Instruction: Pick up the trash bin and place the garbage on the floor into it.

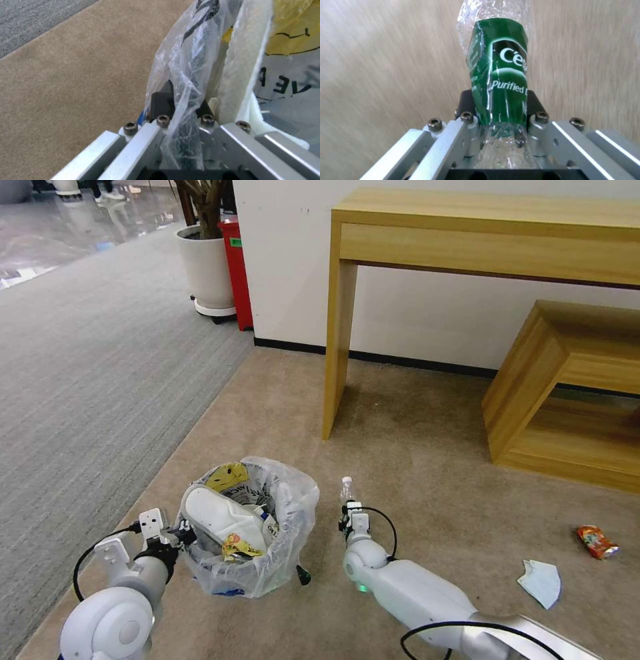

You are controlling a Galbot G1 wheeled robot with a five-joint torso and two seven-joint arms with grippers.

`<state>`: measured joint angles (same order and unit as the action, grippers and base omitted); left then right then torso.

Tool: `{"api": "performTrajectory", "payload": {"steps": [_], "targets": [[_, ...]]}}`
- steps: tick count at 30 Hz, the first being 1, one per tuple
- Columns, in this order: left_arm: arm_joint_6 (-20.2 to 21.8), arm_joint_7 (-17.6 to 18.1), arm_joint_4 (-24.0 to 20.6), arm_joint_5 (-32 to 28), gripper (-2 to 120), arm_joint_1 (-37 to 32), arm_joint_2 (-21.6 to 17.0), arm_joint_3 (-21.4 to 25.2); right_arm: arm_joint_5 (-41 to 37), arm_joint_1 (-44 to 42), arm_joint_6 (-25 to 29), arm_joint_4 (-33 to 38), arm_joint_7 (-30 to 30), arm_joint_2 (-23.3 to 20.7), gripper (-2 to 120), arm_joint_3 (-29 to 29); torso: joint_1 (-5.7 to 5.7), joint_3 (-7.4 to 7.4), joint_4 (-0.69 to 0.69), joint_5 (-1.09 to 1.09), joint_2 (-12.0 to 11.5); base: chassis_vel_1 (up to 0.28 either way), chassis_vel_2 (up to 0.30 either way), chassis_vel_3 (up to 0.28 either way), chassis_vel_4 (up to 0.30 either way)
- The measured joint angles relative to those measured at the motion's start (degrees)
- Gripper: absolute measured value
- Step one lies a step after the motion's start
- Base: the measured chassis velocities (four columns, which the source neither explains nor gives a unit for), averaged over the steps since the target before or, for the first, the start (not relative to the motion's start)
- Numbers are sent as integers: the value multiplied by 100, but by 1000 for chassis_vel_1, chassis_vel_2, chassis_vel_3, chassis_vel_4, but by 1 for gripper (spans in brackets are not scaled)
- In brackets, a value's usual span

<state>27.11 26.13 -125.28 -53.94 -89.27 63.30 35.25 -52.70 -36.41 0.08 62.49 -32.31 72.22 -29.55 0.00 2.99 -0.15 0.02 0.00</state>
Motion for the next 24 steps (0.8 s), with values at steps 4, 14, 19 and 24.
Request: {"api": "performTrajectory", "payload": {"steps": [4, 14, 19, 24], "targets": [[-6, 0, 63, 18, 1, 39, 0, -24, 27, -47, 587, 1567, 602, -1085, 13, 495, 0, 0, -2, 0, 0, 0, 0, 0, 0], [23, 28, 18, 2, 1, 65, -18, -40, -333, 394, 1187, 3611, 1921, -2114, 13, 510, 0, 0, 1, -2, 0, 0, 0, 0, 0], [50, 52, -64, -31, 1, 67, -29, -27, -783, 887, 1648, 4016, 2781, -2263, 13, -5, 0, 0, 0, -2, 0, 0, 0, 0, 0], [72, 87, -135, -69, 1, 71, -30, -4, -1187, 1230, 2021, 4161, 3316, -2189, 13, -644, 0, 0, 0, -2, 0, 0, 0, 0, 0]]}}
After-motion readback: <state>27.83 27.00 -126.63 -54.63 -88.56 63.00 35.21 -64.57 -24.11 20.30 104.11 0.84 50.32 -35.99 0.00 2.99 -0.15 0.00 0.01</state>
